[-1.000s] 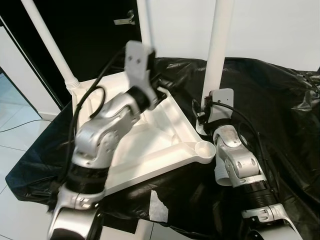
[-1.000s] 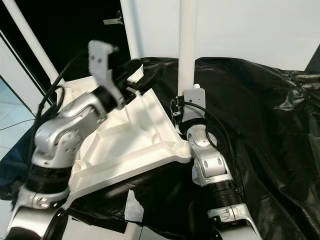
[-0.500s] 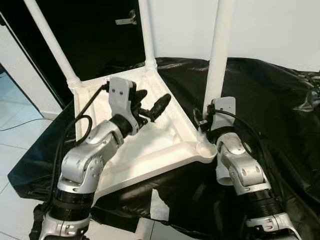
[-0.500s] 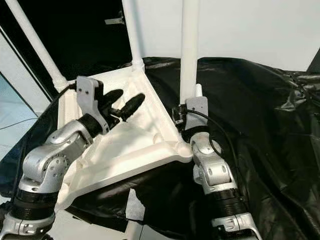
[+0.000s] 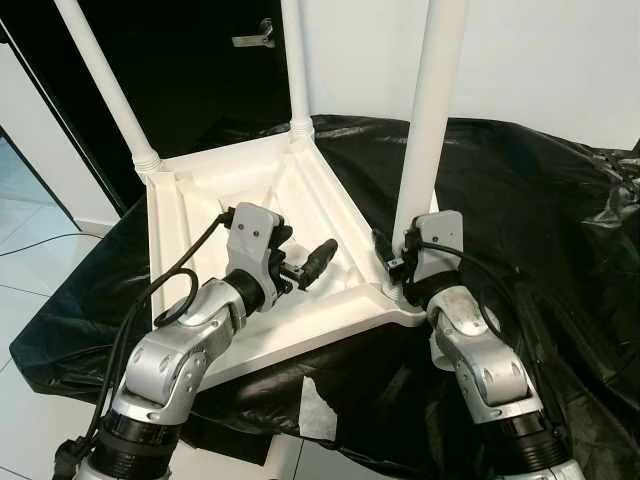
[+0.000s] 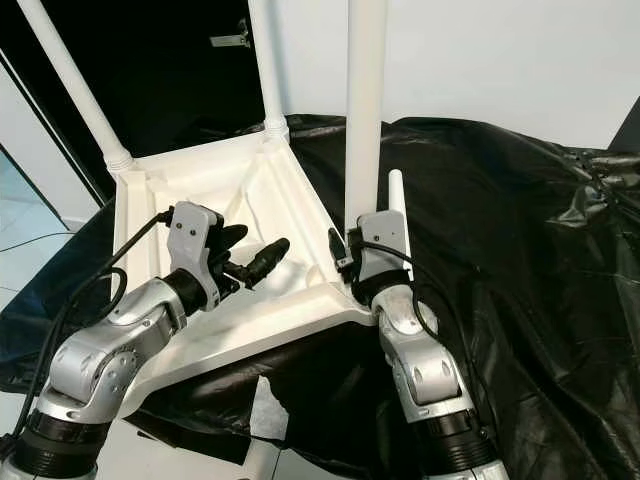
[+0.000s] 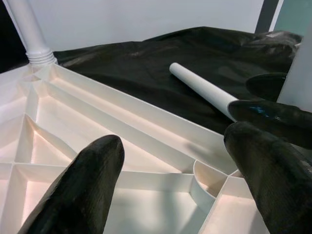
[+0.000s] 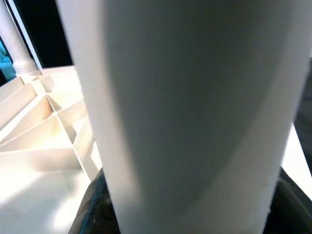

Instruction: Building children table

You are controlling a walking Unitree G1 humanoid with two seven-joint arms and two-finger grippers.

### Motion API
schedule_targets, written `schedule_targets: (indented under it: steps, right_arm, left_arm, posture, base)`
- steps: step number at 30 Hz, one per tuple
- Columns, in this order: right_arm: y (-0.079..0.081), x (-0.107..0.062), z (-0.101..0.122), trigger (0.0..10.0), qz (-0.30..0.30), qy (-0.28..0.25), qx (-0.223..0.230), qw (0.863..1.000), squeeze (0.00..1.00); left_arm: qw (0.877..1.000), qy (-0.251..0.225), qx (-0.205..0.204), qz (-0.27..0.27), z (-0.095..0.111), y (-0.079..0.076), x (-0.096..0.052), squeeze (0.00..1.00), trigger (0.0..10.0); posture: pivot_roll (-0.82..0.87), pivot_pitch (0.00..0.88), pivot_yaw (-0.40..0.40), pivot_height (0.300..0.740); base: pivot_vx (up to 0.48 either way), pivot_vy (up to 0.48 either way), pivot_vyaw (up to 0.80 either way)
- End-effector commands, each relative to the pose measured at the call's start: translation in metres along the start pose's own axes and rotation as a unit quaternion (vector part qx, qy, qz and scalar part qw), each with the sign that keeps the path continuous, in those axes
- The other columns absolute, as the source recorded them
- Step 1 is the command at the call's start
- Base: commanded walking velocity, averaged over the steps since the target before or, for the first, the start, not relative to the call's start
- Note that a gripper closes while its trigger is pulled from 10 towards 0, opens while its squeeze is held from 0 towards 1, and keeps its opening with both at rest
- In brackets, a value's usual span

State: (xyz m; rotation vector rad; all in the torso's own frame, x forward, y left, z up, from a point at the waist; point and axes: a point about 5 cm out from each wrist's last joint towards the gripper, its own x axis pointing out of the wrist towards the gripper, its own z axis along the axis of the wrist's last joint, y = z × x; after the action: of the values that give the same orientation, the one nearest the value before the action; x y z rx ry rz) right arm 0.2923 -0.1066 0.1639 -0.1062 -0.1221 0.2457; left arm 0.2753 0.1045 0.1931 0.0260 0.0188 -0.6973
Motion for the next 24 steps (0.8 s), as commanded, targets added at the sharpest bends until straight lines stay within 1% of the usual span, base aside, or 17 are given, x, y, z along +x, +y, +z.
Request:
schedule_targets:
  steps: [1, 2, 3, 6, 7, 9, 11, 12, 13, 16, 20, 22, 24]
  right_arm:
    - [0.001, -0.002, -0.001, 10.0, 0.003, -0.002, 0.003, 1.0, 0.0]
    - [-0.001, -0.005, -0.009, 10.0, -0.004, 0.008, 0.007, 1.0, 0.0]
    - [-0.001, -0.005, -0.009, 10.0, -0.004, 0.008, 0.007, 1.0, 0.0]
    - [-0.007, -0.012, -0.021, 10.0, -0.025, 0.029, 0.009, 0.999, 0.0]
    - [-0.007, -0.012, -0.021, 10.0, -0.025, 0.029, 0.009, 0.999, 0.0]
    - [-0.012, -0.014, -0.027, 10.0, -0.043, 0.042, 0.034, 0.998, 0.0]
    - [-0.015, -0.015, -0.028, 10.0, -0.05, 0.045, 0.038, 0.997, 0.0]
    - [-0.018, -0.015, -0.03, 10.0, -0.063, 0.049, 0.059, 0.995, 0.0]
    - [-0.018, -0.015, -0.03, 10.0, -0.063, 0.049, 0.059, 0.995, 0.0]
    - [-0.025, -0.013, -0.035, 10.0, -0.082, 0.054, 0.097, 0.99, 0.0]
    - [-0.026, -0.01, -0.035, 10.0, -0.077, 0.05, 0.1, 0.991, 0.0]
    - [-0.025, -0.009, -0.038, 10.0, -0.077, 0.057, 0.112, 0.989, 0.0]
    - [-0.025, -0.009, -0.039, 10.0, -0.078, 0.059, 0.114, 0.989, 0.0]
  left_arm:
    - [0.999, -0.004, 0.016, -0.038, 0.001, -0.006, -0.001, 0.0, 10.0]
    - [0.999, -0.006, 0.035, -0.041, -0.001, -0.008, -0.002, 0.0, 10.0]
    - [0.999, -0.006, 0.035, -0.041, -0.001, -0.008, -0.002, 0.0, 10.0]
    - [0.997, -0.004, 0.041, -0.063, -0.004, -0.015, -0.004, 0.0, 10.0]
    - [0.997, -0.004, 0.041, -0.063, -0.004, -0.015, -0.004, 0.0, 10.0]
    - [0.996, -0.003, 0.046, -0.077, -0.005, -0.019, -0.005, 0.0, 10.0]
    - [0.996, -0.004, 0.047, -0.081, -0.005, -0.021, -0.005, 0.0, 10.0]
    - [0.995, -0.003, 0.05, -0.083, -0.006, -0.021, -0.006, 0.0, 10.0]
    - [0.995, -0.003, 0.05, -0.083, -0.006, -0.021, -0.006, 0.0, 10.0]
    - [0.995, -0.004, 0.054, -0.088, -0.007, -0.022, -0.007, 0.0, 10.0]
    - [0.995, -0.006, 0.056, -0.087, -0.007, -0.021, -0.008, 0.0, 10.0]
    - [0.995, -0.003, 0.058, -0.087, -0.007, -0.022, -0.008, 0.0, 10.0]
    - [0.995, -0.002, 0.059, -0.087, -0.007, -0.022, -0.008, 0.0, 10.0]
  posture:
    - [0.02, 0.0, 0.021, 0.74]
    - [0.02, 0.0, 0.022, 0.74]
    - [0.02, 0.0, 0.022, 0.74]
    - [0.02, 0.0, 0.027, 0.74]
    - [0.02, 0.0, 0.027, 0.74]
    - [0.02, 0.0, 0.027, 0.74]
    - [0.02, 0.0, 0.029, 0.74]
    - [0.02, 0.0, 0.033, 0.74]
    - [0.02, 0.0, 0.033, 0.74]
    - [0.02, 0.0, 0.034, 0.74]
    - [0.02, 0.0, 0.037, 0.74]
    - [0.03, 0.0, 0.039, 0.74]
    - [0.03, 0.0, 0.039, 0.74]
  base:
    - [0.0, 0.0, 0.0]
    - [0.0, 0.0, 0.0]
    - [0.0, 0.0, 0.0]
    - [0.0, 0.0, 0.0]
    - [0.0, 0.0, 0.0]
    - [0.0, 0.0, 0.0]
    - [0.0, 0.0, 0.0]
    - [0.0, 0.0, 0.0]
    - [0.0, 0.0, 0.0]
    - [0.0, 0.0, 0.0]
    - [0.0, 0.0, 0.0]
    - [0.0, 0.0, 0.0]
    - [0.0, 0.0, 0.0]
